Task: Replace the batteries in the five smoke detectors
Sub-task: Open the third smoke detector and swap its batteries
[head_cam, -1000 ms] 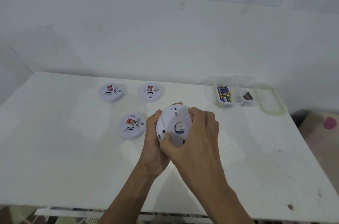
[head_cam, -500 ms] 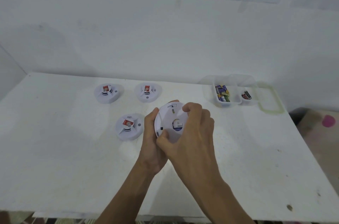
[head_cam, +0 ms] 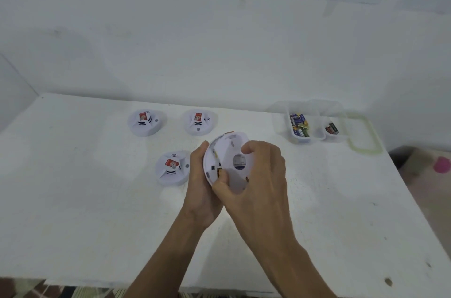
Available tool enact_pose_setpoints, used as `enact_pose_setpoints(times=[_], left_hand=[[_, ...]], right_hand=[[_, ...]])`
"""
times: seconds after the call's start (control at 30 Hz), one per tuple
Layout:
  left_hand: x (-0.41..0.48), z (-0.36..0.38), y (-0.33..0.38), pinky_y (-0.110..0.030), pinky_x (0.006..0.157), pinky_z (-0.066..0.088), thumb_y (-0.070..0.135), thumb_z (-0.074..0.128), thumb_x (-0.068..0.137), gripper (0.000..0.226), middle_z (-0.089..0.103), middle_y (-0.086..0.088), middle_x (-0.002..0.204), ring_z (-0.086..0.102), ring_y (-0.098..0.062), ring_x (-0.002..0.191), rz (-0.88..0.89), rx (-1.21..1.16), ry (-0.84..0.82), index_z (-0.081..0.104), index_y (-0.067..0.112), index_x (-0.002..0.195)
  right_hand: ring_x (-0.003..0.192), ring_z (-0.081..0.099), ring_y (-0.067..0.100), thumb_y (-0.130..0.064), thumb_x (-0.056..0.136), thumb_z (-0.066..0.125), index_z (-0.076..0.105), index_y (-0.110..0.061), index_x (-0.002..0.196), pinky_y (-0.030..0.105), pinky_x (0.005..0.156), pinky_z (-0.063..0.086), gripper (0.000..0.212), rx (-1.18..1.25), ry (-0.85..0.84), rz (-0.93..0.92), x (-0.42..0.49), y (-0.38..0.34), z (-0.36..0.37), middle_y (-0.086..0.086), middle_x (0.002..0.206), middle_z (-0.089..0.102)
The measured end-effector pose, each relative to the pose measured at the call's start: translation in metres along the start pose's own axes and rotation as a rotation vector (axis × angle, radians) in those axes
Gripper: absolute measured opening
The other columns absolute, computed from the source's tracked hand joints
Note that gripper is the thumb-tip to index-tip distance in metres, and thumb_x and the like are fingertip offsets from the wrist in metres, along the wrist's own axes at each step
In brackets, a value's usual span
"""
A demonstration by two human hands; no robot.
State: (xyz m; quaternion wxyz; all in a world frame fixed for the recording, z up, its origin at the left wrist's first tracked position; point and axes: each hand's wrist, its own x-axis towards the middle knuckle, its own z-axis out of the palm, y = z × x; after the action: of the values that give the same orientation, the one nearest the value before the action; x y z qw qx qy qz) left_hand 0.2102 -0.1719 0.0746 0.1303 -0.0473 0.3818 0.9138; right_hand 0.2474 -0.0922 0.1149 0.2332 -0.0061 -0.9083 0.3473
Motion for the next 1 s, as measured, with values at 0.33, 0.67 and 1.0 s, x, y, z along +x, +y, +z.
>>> enact_pose_setpoints(times=[0.33, 0.67, 1.0], left_hand=[[0.020, -0.026, 0.002, -0.051, 0.096, 0.048, 0.051, 0.077, 0.067, 0.066, 0.062, -0.019, 0.122, 0.062, -0.034, 0.110, -0.073, -0.116, -0.124, 0.065, 0.016, 0.122], [0.026, -0.038, 0.002, -0.049, 0.095, 0.049, 0.051, 0.083, 0.058, 0.070, 0.060, -0.020, 0.126, 0.063, -0.034, 0.110, -0.070, -0.125, -0.173, 0.069, 0.017, 0.117], [0.023, -0.039, -0.008, -0.055, 0.096, 0.046, 0.046, 0.064, 0.079, 0.057, 0.062, -0.023, 0.125, 0.061, -0.039, 0.113, -0.142, -0.288, -0.295, 0.062, 0.013, 0.126]], right_hand=[[0.088, 0.069, 0.021, -0.003, 0.088, 0.058, 0.058, -0.003, 0.105, 0.042, 0.078, 0.059, 0.017, 0.958, -0.152, 0.499, 0.018, 0.037, -0.043, -0.005, 0.091, 0.069], [0.083, 0.065, 0.033, -0.014, 0.091, 0.061, 0.066, -0.007, 0.096, 0.041, 0.073, 0.057, 0.010, 0.845, -0.152, 0.644, -0.008, 0.098, -0.018, 0.013, 0.090, 0.066], [0.058, 0.051, 0.012, -0.021, 0.084, 0.065, 0.065, 0.000, 0.076, 0.018, 0.056, 0.041, 0.022, 0.142, -0.483, 0.582, -0.036, 0.182, 0.052, 0.016, 0.074, 0.066]])
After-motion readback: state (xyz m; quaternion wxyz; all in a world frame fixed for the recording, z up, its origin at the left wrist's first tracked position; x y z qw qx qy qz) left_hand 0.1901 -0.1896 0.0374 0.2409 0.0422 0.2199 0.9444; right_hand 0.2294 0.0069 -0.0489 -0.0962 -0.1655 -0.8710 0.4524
